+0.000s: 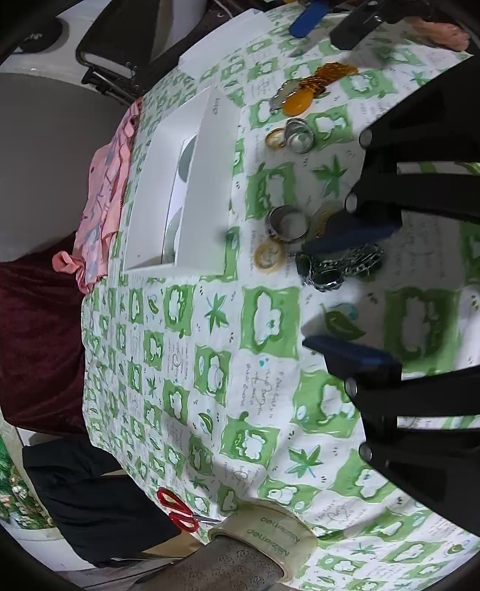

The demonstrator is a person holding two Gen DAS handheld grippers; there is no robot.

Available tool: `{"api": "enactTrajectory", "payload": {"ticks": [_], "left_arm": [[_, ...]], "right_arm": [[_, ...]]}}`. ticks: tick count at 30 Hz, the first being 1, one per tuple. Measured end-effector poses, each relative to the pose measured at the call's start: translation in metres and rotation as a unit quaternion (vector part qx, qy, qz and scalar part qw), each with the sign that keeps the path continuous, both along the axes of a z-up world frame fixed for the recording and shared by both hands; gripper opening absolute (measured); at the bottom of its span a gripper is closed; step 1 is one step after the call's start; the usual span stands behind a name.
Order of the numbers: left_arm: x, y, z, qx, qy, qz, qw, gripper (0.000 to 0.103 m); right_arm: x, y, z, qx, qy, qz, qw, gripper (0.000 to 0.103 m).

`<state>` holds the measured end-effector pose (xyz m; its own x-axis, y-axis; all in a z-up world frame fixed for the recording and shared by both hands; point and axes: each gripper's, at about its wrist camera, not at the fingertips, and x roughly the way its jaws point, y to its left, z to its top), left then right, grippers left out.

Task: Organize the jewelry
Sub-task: 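Grasp the silver chain with the left tool while the right grasps the amber bracelet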

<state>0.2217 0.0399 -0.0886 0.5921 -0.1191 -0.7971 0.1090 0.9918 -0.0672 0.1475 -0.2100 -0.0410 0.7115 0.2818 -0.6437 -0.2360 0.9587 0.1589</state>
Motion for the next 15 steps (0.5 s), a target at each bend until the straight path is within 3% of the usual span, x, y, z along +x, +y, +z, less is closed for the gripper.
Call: {"api": "enactTrajectory", "payload": {"ticks": [2,4,10,15], "left_arm": [[-0.002,0.002,-0.002,0.01,0.002,-0.002,0.9999,0.019],[-0.009,0.005,-0.002,0.022,-0.001,-0.005,0.9997,0.013],[-0.02,0.021,-0.001,-0.002,0.003,-0.004,1.0,0.013],[-0.011,0.01,-0.001,0.008,0.002,-0.006,1.0,0.028]], "right_arm": [[0.0,0.0,0.0,0.0,0.0,0.0,1.0,0.084],[0.0,0.0,0.0,0.002,0.0,-0.001,1.0,0.084],[0.0,0.002,-0.001,0.001,0.0,0.004,1.0,0.084],[0.002,0.002,-0.002,0.0,0.005,0.003,1.0,0.084]]}}
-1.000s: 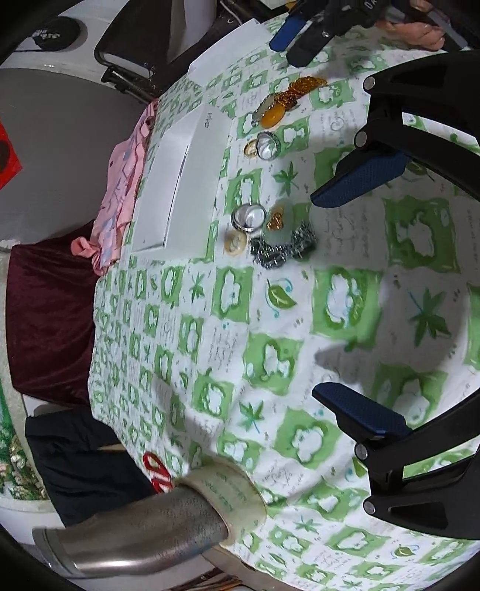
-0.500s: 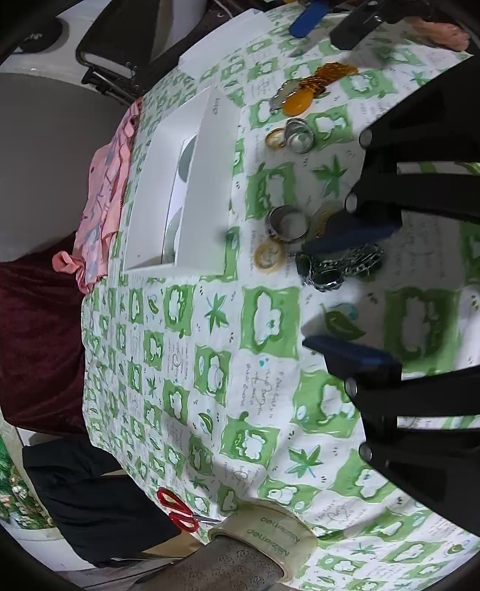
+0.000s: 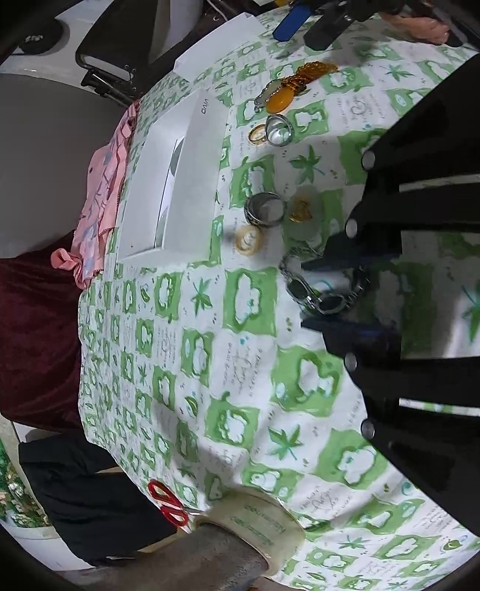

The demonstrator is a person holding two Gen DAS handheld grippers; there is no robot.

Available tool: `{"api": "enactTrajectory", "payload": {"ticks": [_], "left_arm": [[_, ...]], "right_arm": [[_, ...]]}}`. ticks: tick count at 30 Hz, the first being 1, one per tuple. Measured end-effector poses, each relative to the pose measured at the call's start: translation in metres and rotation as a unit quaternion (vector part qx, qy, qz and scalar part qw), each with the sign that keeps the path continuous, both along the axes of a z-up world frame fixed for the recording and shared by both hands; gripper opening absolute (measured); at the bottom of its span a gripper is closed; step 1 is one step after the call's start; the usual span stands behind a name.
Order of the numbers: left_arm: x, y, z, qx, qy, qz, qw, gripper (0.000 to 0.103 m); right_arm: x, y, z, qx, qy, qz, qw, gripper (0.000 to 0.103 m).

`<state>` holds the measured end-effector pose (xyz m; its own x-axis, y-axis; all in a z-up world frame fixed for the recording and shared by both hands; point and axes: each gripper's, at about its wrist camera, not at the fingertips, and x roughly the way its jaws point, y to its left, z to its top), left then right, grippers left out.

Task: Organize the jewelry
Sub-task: 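Grasp the silver chain with the left tool while the right grasps the amber bracelet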

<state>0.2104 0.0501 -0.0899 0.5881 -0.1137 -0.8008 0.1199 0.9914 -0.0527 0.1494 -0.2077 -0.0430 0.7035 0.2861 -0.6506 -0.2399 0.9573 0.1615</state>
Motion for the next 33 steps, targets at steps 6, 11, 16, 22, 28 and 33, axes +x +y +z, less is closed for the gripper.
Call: {"api": "enactTrajectory", "payload": {"ticks": [6,11,16,22,28,33], "left_arm": [[-0.005,-0.009,0.0,0.005,-0.009,-0.02,0.9997,0.011],[-0.011,-0.004,0.006,-0.019,-0.025,-0.02,0.9993,0.01],[-0.013,0.0,0.009,-0.034,-0.033,-0.022,0.9987,0.006],[-0.017,0.004,0.012,-0.045,-0.04,-0.017,0.998,0.006],[-0.02,0.009,0.018,-0.06,-0.044,-0.008,0.9972,0.006],[-0.024,0.011,0.028,-0.064,-0.054,-0.007,0.9965,0.006]], "right_arm": [[0.003,0.004,-0.003,-0.008,0.012,0.006,1.0,0.079],[0.01,0.006,-0.01,-0.013,0.037,0.012,0.999,0.065],[0.025,0.01,-0.024,-0.023,0.083,0.012,0.996,0.028],[0.016,0.006,-0.017,0.014,0.061,0.034,0.997,0.019],[0.014,-0.004,-0.01,0.046,0.047,0.028,0.997,0.019],[0.014,-0.014,-0.006,0.07,0.038,0.02,0.997,0.019]]}}
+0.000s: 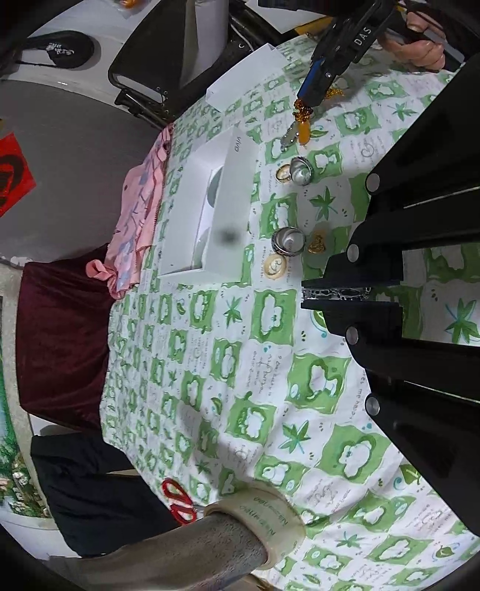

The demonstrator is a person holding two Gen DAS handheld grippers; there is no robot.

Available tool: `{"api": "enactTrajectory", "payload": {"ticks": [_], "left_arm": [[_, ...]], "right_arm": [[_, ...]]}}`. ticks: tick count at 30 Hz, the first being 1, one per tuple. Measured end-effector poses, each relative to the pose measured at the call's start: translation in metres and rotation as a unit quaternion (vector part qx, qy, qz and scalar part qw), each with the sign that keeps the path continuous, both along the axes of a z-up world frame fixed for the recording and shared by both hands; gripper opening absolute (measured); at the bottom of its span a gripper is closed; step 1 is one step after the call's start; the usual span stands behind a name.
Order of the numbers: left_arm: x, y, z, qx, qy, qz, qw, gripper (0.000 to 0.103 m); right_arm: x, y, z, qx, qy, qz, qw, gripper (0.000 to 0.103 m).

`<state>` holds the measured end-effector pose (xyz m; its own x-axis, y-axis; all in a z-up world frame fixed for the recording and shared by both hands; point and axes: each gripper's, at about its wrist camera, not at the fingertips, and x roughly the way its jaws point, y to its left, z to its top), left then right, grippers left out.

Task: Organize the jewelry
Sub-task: 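Grasp the silver chain with the left tool while the right grasps the amber bracelet, then drop the chain and amber bracelet into the bangles with both tools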

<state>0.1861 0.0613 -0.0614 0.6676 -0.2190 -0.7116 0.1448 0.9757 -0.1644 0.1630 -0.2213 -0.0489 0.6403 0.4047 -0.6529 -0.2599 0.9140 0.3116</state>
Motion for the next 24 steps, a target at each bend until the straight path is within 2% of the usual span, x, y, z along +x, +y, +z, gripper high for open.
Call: {"api": "enactTrajectory", "payload": {"ticks": [3,6,7,8,10,15,16,17,18,24], "left_arm": [[-0.003,-0.002,0.006,0.0,-0.006,-0.008,0.9999,0.006],[-0.003,-0.008,0.0,0.003,0.01,-0.018,0.9998,0.009],[-0.003,-0.009,-0.003,0.005,0.015,-0.018,0.9997,0.022],[-0.004,-0.01,-0.007,0.009,0.02,-0.015,0.9996,0.041],[-0.004,-0.011,-0.015,0.014,0.027,-0.008,0.9995,0.049],[0.003,-0.015,-0.028,0.026,0.054,-0.011,0.9981,0.048],[0.003,-0.016,-0.029,0.034,0.054,-0.008,0.9979,0.044],[0.002,-0.017,-0.028,0.038,0.053,-0.012,0.9978,0.03],[0.001,-0.019,-0.03,0.038,0.055,-0.018,0.9976,0.023],[-0.001,-0.018,-0.024,0.031,0.044,-0.014,0.9985,0.022]], "right_arm": [[0.001,-0.001,0.0,0.003,0.003,-0.002,1.0,0.019],[0.001,0.0,0.0,0.001,0.003,0.0,1.0,0.019],[0.0,0.0,0.0,0.0,0.004,0.0,1.0,0.019],[0.0,0.0,0.0,0.0,0.004,-0.001,1.0,0.019],[0.001,0.0,-0.001,0.001,0.006,-0.001,1.0,0.019],[0.0,0.002,-0.002,-0.001,0.007,0.002,1.0,0.019],[0.001,0.001,-0.002,-0.001,0.007,0.002,1.0,0.019],[0.0,0.002,-0.002,-0.001,0.007,0.002,1.0,0.019],[0.0,0.002,-0.003,0.0,0.007,0.001,1.0,0.019],[0.001,0.002,-0.002,0.0,0.007,0.001,1.0,0.019]]}}
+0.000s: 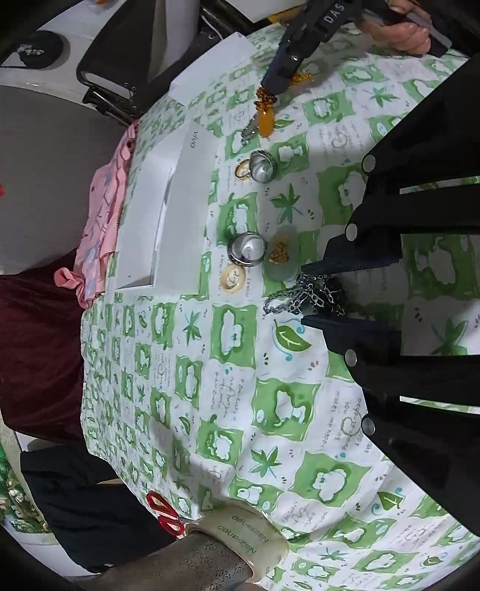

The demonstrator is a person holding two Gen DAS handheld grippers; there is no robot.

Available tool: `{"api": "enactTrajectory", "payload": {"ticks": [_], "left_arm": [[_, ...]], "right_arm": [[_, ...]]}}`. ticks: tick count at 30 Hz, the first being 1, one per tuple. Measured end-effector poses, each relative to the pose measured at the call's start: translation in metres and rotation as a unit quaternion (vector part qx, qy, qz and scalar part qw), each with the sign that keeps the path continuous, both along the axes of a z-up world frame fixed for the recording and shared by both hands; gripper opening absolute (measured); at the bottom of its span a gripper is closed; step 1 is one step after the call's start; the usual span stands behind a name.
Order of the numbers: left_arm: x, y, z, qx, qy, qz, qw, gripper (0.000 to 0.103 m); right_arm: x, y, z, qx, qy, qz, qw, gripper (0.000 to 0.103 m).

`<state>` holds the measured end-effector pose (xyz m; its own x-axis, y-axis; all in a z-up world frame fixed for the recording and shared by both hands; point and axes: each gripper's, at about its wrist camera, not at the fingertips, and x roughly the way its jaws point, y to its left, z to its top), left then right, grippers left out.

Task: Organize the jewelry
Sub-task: 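Drop the chain and amber bracelet into the bangles with both tools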

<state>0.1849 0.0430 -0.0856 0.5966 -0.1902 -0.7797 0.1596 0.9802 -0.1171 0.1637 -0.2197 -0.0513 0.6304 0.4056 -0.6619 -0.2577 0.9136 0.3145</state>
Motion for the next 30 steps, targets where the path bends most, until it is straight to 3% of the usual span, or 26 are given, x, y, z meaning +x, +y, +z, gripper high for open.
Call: {"api": "enactTrajectory", "payload": {"ticks": [9,18,25,30], "left_arm": [[0.008,-0.002,0.041,-0.017,-0.04,-0.003,0.999,0.021],[0.042,-0.029,0.095,-0.014,-0.101,-0.018,0.9946,0.021],[0.081,-0.042,0.109,-0.022,-0.11,-0.018,0.9935,0.021],[0.11,-0.047,0.097,-0.026,-0.095,-0.013,0.995,0.021]], "right_arm": [[0.001,-0.007,0.006,0.015,-0.005,-0.009,1.0,0.019],[0.024,-0.018,0.049,0.042,-0.048,-0.023,0.998,0.019],[0.062,-0.009,0.067,0.046,-0.063,-0.017,0.997,0.019],[0.1,-0.001,0.058,0.046,-0.046,-0.018,0.998,0.019]]}}
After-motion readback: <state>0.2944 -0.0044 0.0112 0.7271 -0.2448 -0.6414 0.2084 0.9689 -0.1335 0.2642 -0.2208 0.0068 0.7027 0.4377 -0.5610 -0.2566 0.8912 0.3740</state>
